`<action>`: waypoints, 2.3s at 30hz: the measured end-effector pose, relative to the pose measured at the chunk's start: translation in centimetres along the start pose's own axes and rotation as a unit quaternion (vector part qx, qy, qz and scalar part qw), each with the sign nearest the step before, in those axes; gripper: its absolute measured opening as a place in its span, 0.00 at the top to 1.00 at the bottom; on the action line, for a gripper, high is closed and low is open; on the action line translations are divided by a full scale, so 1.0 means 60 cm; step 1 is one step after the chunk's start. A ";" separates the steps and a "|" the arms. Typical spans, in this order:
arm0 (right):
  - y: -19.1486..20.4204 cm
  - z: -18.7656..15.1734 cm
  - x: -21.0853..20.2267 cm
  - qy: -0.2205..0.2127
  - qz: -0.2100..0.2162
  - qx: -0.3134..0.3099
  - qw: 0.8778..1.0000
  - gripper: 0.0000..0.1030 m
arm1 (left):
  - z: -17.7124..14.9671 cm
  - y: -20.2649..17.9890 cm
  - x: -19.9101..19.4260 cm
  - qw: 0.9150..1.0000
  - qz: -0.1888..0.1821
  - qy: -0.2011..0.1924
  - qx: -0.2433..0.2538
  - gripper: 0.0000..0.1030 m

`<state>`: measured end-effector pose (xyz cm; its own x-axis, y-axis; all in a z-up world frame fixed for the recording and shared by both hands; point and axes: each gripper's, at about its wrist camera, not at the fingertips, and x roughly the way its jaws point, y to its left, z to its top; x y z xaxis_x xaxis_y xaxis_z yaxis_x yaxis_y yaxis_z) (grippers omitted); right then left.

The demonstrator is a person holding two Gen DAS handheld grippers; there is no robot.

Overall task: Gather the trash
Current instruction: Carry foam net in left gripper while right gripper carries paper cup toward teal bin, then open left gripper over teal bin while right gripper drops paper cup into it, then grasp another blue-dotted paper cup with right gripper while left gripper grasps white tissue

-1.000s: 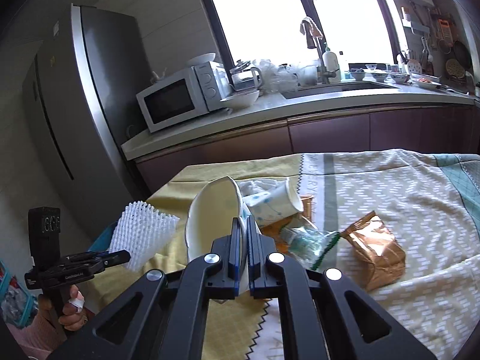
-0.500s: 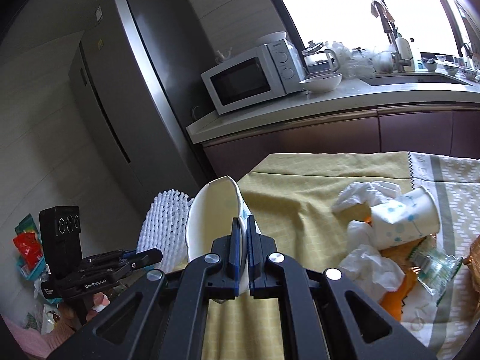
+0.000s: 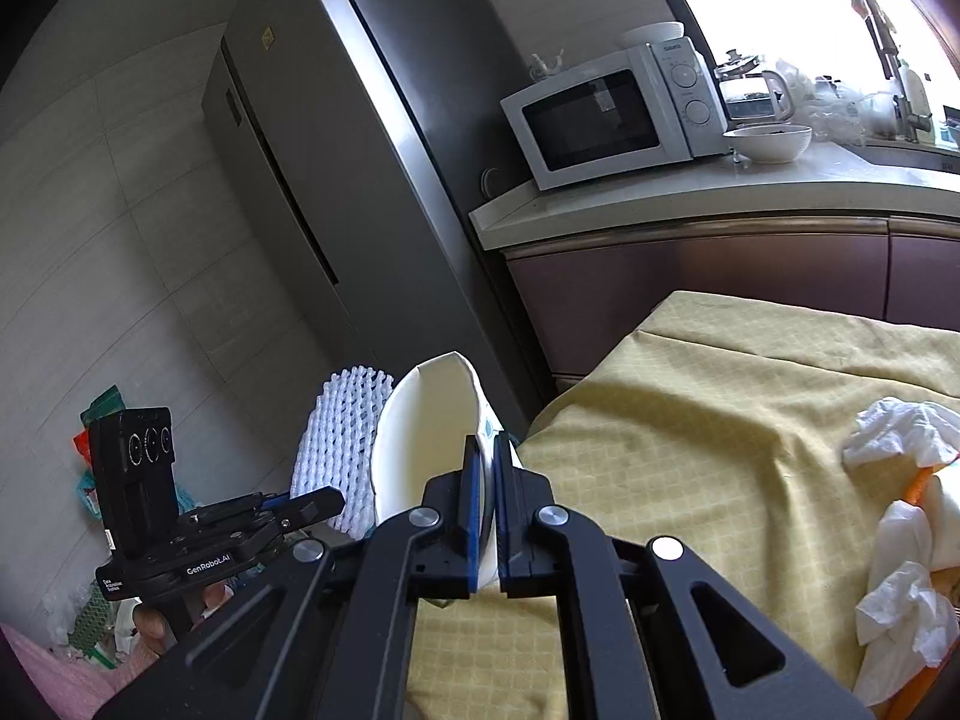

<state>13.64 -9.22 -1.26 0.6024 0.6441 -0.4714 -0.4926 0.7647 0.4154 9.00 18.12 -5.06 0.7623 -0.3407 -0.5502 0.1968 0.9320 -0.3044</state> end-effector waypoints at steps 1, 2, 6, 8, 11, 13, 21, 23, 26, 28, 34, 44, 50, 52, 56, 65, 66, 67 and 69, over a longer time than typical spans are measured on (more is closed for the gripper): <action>0.003 0.002 0.007 0.002 0.005 0.000 1.000 0.97 | 0.000 0.009 -0.005 1.000 0.005 -0.001 -0.003 0.84; 0.006 0.005 0.014 0.005 0.010 -0.001 1.000 0.97 | -0.001 0.017 -0.009 1.000 0.011 -0.002 -0.006 0.84; 0.018 0.014 0.042 0.012 0.024 -0.004 1.000 0.97 | -0.005 0.040 -0.014 0.999 0.030 -0.002 -0.016 0.84; 0.022 0.017 0.056 0.015 0.029 -0.005 0.999 0.97 | -0.009 0.050 -0.013 0.999 0.039 0.000 -0.020 0.84; 0.028 0.024 0.086 0.027 0.038 -0.003 0.999 0.97 | -0.013 0.071 -0.008 0.998 0.055 0.006 -0.029 0.84; 0.031 0.028 0.109 0.036 0.040 -0.004 0.999 0.97 | -0.014 0.086 0.001 0.997 0.063 0.012 -0.034 0.84; 0.051 0.031 0.201 0.077 0.041 -0.006 0.996 0.97 | -0.018 0.125 0.047 0.994 0.093 0.037 -0.047 0.83; 0.055 0.027 0.219 0.085 0.038 -0.008 0.996 0.97 | -0.021 0.132 0.062 0.993 0.099 0.048 -0.051 0.83; 0.061 0.024 0.248 0.098 0.033 -0.011 0.995 0.96 | -0.027 0.145 0.087 0.990 0.110 0.063 -0.055 0.83; 0.063 0.023 0.267 0.106 0.029 -0.010 0.994 0.96 | -0.029 0.155 0.103 0.989 0.115 0.071 -0.056 0.83; 0.069 0.014 0.313 0.131 0.019 -0.004 0.991 0.94 | -0.027 0.182 0.151 0.985 0.132 0.090 -0.069 0.82; 0.063 -0.001 0.325 0.144 0.021 0.004 0.989 0.86 | -0.033 0.210 0.204 0.979 0.154 0.104 -0.086 0.62; 0.047 -0.004 0.283 0.133 0.026 0.005 0.991 0.79 | -0.036 0.183 0.188 0.982 0.149 0.089 -0.069 0.60; 0.042 -0.003 0.256 0.121 0.024 0.000 0.992 0.78 | -0.034 0.161 0.174 0.985 0.143 0.077 -0.057 0.58; 0.027 -0.002 0.190 0.091 0.014 -0.009 0.996 0.70 | -0.021 0.106 0.147 0.992 0.119 0.046 -0.026 0.55; -0.037 -0.011 0.028 0.017 -0.043 0.000 0.999 0.63 | -0.006 -0.045 0.130 0.998 0.016 0.021 0.052 0.51; -0.046 -0.013 0.009 0.011 -0.051 0.005 0.999 0.63 | -0.006 -0.063 0.134 0.998 0.003 0.022 0.060 0.51; -0.056 -0.016 -0.010 0.005 -0.060 0.008 0.998 0.63 | -0.005 -0.084 0.135 0.997 -0.008 0.023 0.068 0.51; -0.078 -0.021 -0.048 -0.007 -0.084 0.016 0.996 0.63 | -0.009 -0.124 0.144 0.996 -0.031 0.028 0.084 0.51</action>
<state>13.41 -14.62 -2.85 0.6834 0.5072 -0.5251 -0.3644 0.8602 0.3567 13.82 8.15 -7.97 0.7110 -0.4007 -0.5779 0.3471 0.9146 -0.2072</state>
